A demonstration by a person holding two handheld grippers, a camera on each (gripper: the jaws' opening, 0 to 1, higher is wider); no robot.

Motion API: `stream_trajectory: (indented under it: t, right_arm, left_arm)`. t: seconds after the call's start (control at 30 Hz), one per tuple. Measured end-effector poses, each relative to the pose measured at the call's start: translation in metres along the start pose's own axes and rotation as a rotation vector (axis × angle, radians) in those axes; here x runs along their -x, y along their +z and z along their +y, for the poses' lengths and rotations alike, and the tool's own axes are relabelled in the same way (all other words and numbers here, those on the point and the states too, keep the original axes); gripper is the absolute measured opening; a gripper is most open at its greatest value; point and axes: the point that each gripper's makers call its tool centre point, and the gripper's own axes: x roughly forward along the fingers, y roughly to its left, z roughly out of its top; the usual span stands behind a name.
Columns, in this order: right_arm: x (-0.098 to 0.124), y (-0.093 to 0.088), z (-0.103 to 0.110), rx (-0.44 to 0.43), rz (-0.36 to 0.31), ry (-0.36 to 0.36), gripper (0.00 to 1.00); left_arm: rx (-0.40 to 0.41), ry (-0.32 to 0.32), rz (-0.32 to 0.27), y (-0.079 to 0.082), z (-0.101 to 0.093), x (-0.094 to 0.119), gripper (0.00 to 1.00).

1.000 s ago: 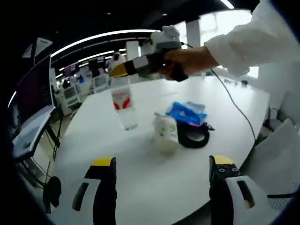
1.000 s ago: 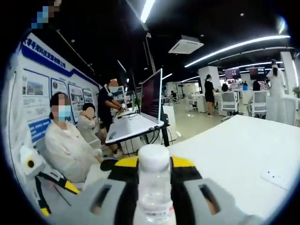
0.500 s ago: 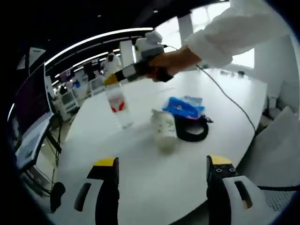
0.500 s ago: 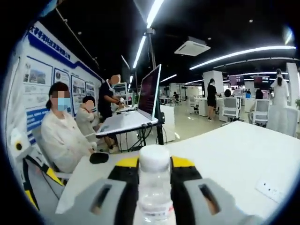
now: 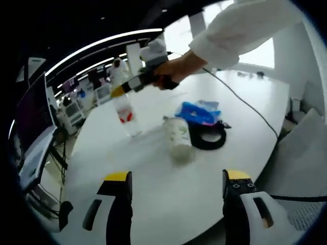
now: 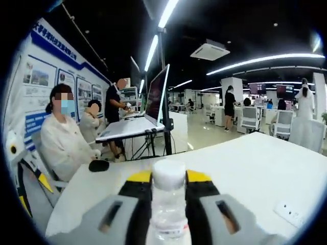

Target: Arrange the tabletop items into an orderly group along one side of the table until the central work area is clear of visible clutter.

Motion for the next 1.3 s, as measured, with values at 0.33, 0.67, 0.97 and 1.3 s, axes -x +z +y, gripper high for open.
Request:
stream_trajectory:
  t: [0.33, 0.67, 0.97, 1.3]
  right_arm:
    - [0.005, -0.002, 0.002, 0.022, -0.008, 0.066, 0.21]
    - [0.011, -0.006, 0.006, 0.058, 0.010, 0.136, 0.21]
    - [0.009, 0.009, 0.004, 0.028, -0.010, 0.054, 0.36]
    - [0.036, 0.047, 0.020, -0.031, -0.149, 0.014, 0.43]
  left_arm:
    - [-0.001, -0.002, 0.023, -0.006, -0.003, -0.005, 0.66]
    - [-0.007, -0.003, 0.029, -0.006, -0.004, -0.006, 0.65]
    - [-0.031, 0.003, 0.036, -0.009, -0.004, -0.004, 0.61]
    - [-0.051, -0.007, 0.062, -0.023, -0.008, -0.009, 0.62]
